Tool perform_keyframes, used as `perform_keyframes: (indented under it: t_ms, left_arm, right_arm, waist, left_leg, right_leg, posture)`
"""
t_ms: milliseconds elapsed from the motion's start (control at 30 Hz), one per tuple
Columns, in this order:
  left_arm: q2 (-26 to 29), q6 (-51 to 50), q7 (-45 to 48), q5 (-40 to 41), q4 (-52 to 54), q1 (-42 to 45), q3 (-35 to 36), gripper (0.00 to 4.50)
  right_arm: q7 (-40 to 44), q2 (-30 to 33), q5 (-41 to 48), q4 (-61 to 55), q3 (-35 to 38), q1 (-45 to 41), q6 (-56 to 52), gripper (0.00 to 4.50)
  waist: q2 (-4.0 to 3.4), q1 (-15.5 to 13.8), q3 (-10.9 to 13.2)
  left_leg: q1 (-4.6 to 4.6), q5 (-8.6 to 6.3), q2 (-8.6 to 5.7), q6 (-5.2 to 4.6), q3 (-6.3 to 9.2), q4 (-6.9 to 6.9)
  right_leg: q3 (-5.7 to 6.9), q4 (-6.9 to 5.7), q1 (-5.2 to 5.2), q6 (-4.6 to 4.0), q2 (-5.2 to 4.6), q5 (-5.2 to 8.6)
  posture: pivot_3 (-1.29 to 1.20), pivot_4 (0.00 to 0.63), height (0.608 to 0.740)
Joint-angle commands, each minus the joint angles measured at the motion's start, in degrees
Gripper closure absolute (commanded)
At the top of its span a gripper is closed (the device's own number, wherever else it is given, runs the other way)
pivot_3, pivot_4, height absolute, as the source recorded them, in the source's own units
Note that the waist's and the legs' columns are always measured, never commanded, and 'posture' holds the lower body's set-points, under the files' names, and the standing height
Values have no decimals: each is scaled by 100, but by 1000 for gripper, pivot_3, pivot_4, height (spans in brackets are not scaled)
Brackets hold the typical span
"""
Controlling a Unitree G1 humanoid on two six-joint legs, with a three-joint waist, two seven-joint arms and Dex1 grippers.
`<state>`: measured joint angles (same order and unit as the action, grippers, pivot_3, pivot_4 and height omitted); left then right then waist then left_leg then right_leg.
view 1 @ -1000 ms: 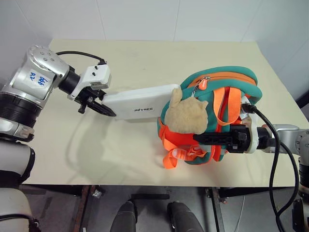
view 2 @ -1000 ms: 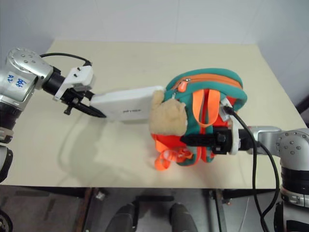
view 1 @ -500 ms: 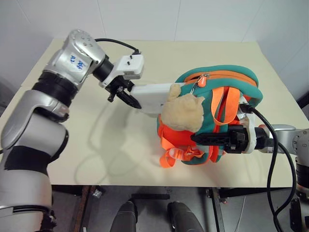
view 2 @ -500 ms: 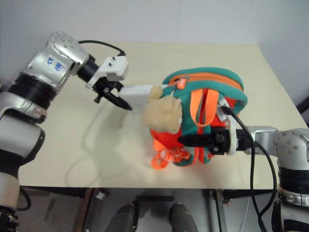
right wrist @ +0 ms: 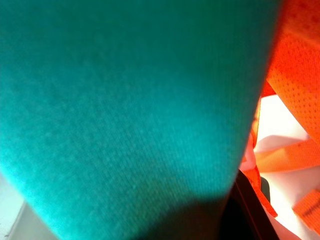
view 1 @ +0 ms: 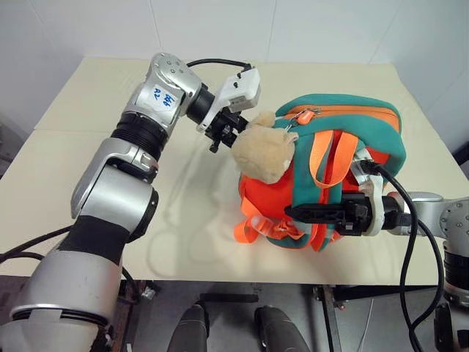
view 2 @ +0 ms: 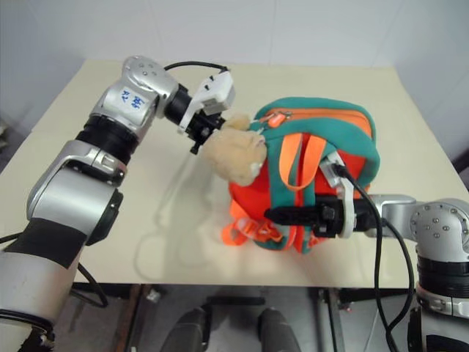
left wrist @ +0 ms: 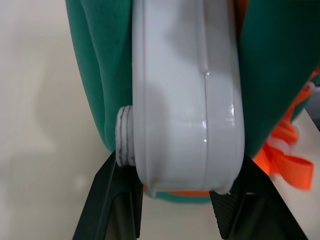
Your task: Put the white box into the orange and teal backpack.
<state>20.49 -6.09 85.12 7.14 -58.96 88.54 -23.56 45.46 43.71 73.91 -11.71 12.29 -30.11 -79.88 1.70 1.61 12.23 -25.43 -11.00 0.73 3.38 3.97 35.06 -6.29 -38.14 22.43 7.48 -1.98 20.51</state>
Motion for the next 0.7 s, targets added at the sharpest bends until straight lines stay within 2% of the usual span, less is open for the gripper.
perform_keyframes:
  t_ms: [33, 100, 400, 567, 700]
  left_arm:
    - [-321, 152, 89, 159, 347, 84, 438, 3004]
    - [-277, 129, 177, 78, 421, 1, 501, 3004]
    - [504, 72, 386, -27, 745, -433, 910, 369]
    - [928, 20, 432, 82, 979, -731, 1217, 369]
    - [1367, -109, 352, 465, 1696, -1504, 1711, 369]
  right_arm:
    - [-132, -62, 164, -191, 2, 29, 7, 3659]
    - [-174, -64, 203, -207, 17, 50, 9, 3659]
    - [-292, -59, 305, -235, 36, 137, 59, 3693]
    - [-319, -88, 299, -227, 14, 140, 95, 3693]
    - [-352, -106, 314, -242, 17, 200, 156, 3693]
  waist:
    - [0, 3, 0]
    - [0, 8, 0]
    - [-1, 38, 0]
    - [-1, 36, 0]
    - [-2, 90, -1]
  left_leg:
    - [0, 0, 0, 0, 0, 0]
    - [1, 0, 0, 0, 0, 0]
    - [10, 0, 3, 1, -2, 2]
    - [15, 2, 6, 2, -1, 7]
    - [20, 2, 9, 2, -3, 6]
  right_leg:
    - [0, -1, 0, 0, 0, 0]
    - [0, -3, 1, 0, 0, 0]
    - [-4, -20, 1, 0, 5, 0]
    - [-6, -36, 0, -1, 10, 0]
    - [-10, -42, 0, -2, 10, 1]
  posture:
    - [0, 150, 740]
    - [0, 150, 740]
    - [0, 150, 740]
    - [0, 150, 740]
    - [0, 150, 740]
